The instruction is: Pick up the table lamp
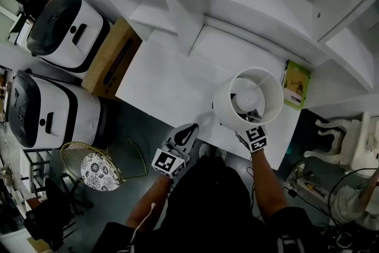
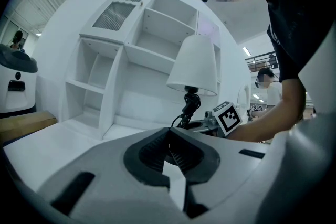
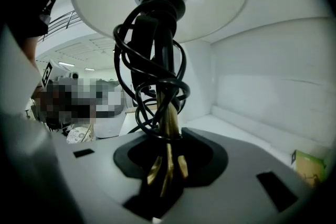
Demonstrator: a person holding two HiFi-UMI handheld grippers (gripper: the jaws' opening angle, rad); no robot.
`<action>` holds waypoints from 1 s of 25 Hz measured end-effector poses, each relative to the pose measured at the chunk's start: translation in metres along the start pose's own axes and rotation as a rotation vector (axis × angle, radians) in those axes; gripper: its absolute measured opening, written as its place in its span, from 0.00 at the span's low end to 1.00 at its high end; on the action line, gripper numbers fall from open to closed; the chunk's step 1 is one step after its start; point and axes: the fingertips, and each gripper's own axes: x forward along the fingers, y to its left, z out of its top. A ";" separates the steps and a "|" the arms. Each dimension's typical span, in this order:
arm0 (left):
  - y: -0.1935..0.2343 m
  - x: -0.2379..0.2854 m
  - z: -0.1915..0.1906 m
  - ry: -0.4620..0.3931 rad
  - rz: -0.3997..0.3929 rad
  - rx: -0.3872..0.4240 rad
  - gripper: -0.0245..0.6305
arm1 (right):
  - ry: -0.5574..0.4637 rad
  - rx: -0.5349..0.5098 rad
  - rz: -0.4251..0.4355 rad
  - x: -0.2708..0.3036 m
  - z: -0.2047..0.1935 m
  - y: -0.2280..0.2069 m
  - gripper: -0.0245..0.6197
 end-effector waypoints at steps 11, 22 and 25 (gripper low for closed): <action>-0.012 -0.006 0.017 -0.029 0.005 0.006 0.06 | -0.010 -0.008 0.000 -0.035 0.024 0.013 0.24; -0.026 -0.006 0.032 -0.054 0.012 0.033 0.06 | 0.009 -0.008 0.017 -0.069 0.011 0.024 0.24; -0.028 -0.008 0.031 -0.047 0.012 0.031 0.06 | 0.023 -0.004 0.035 -0.076 0.009 0.032 0.24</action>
